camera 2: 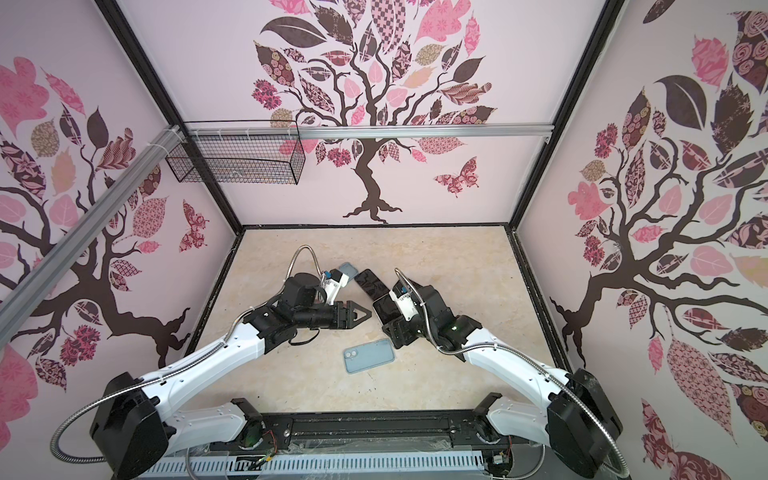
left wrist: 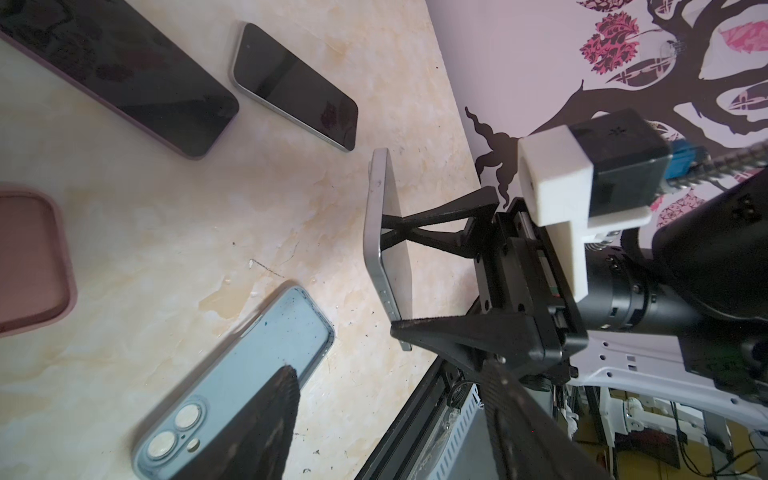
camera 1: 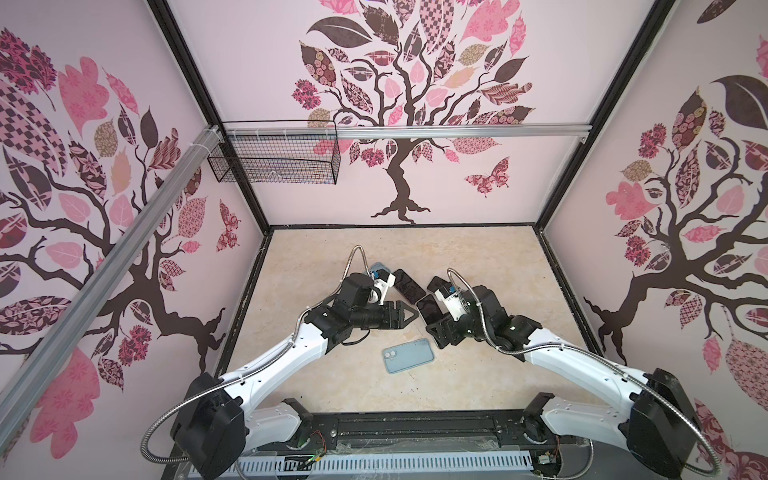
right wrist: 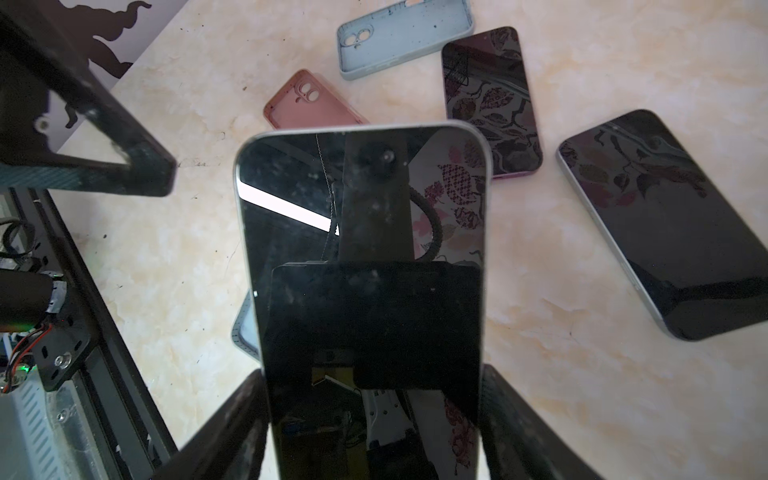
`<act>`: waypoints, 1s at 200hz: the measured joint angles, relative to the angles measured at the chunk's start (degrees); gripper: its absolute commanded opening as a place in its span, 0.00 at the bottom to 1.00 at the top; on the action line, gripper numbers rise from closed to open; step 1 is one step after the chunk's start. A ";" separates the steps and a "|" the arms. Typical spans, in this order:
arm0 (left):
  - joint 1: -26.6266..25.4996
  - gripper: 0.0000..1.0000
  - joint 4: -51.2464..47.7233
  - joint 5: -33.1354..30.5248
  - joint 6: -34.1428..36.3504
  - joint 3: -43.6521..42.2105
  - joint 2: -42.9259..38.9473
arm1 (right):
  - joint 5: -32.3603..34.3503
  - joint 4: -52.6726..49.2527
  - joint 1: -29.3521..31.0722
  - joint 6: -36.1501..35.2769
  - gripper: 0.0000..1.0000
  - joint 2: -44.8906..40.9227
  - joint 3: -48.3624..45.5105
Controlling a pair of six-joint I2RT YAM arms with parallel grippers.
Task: Put the phone into the phone case
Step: 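Lift the black phone with right gripper while left gripper grasps its edge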
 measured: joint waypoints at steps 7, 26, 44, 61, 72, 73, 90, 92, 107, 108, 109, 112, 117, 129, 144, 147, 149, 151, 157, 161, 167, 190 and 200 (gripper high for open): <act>0.00 0.67 0.35 0.59 -0.28 0.00 0.68 | -0.24 0.09 0.20 -0.15 0.15 -0.24 -0.07; 0.00 0.65 1.14 1.92 -0.92 0.00 2.23 | -0.92 0.50 0.63 -0.39 0.14 -1.29 -0.55; 0.00 0.63 1.62 2.89 -1.31 0.26 3.63 | -1.49 0.61 1.01 -0.48 0.15 -2.03 -0.66; 0.00 0.60 2.10 3.82 -1.86 0.83 4.70 | -2.19 0.98 1.25 -0.79 0.15 -2.40 -0.66; 0.00 0.57 2.51 4.48 -1.95 1.36 5.16 | -2.49 1.18 1.42 -0.90 0.15 -2.51 -0.66; 0.00 0.57 2.54 4.50 -1.99 1.38 5.18 | -2.51 1.20 1.44 -0.90 0.15 -2.51 -0.66; 0.00 0.52 3.17 5.46 -2.19 2.38 5.79 | -2.91 1.44 1.73 -1.14 0.15 -2.51 -0.66; 0.00 0.51 3.21 5.51 -2.05 2.47 5.81 | -2.95 1.42 1.77 -1.20 0.15 -2.51 -0.66; 0.00 0.44 3.67 6.19 -2.29 2.97 6.23 | -3.19 1.42 1.95 -1.38 0.15 -2.51 -0.70; 0.00 0.44 3.69 6.21 -2.36 2.99 6.25 | -3.21 1.42 1.95 -1.40 0.15 -2.51 -0.70; 0.00 0.43 3.69 6.23 -2.32 3.02 6.27 | -3.21 1.42 1.97 -1.44 0.15 -2.51 -0.70; 0.00 0.41 3.74 6.43 -2.12 3.06 6.36 | -3.23 1.42 2.01 -1.46 0.15 -2.51 -0.70; 0.00 0.38 3.82 6.60 -2.25 3.10 6.47 | -3.21 1.42 2.08 -1.51 0.15 -2.51 -0.70; 0.00 0.28 4.02 7.10 -2.62 3.10 6.82 | -3.23 1.42 2.29 -1.68 0.15 -2.51 -0.70; 0.00 0.20 4.13 7.52 -2.51 3.10 7.28 | -3.23 1.42 2.43 -1.81 0.16 -2.51 -0.70; 0.00 0.18 4.13 7.61 -2.45 3.13 7.41 | -3.23 1.42 2.43 -1.86 0.16 -2.51 -0.70; 0.00 0.17 4.13 7.69 -2.71 3.15 7.48 | -3.23 1.42 2.43 -1.88 0.16 -2.51 -0.70; 0.00 0.16 4.13 7.76 -2.60 3.17 7.52 | -3.23 1.42 2.43 -1.90 0.16 -2.51 -0.70; 0.04 0.13 4.13 7.98 -2.54 3.19 7.74 | -3.21 1.40 2.43 -1.92 0.16 -2.51 -0.70; 0.09 0.11 4.13 8.04 -2.73 3.19 7.85 | -3.19 1.42 2.43 -1.92 0.17 -2.51 -0.70; 0.15 0.08 4.11 8.15 -2.78 3.19 7.93 | -3.08 1.42 2.43 -1.97 0.18 -2.51 -0.70; 0.31 0.00 4.07 7.98 -3.43 3.19 8.04 | -2.27 1.46 2.54 -2.29 0.49 -2.51 -0.70; 0.33 0.00 4.04 7.82 -3.50 3.19 8.04 | -1.81 1.51 2.60 -2.29 0.67 -2.54 -0.70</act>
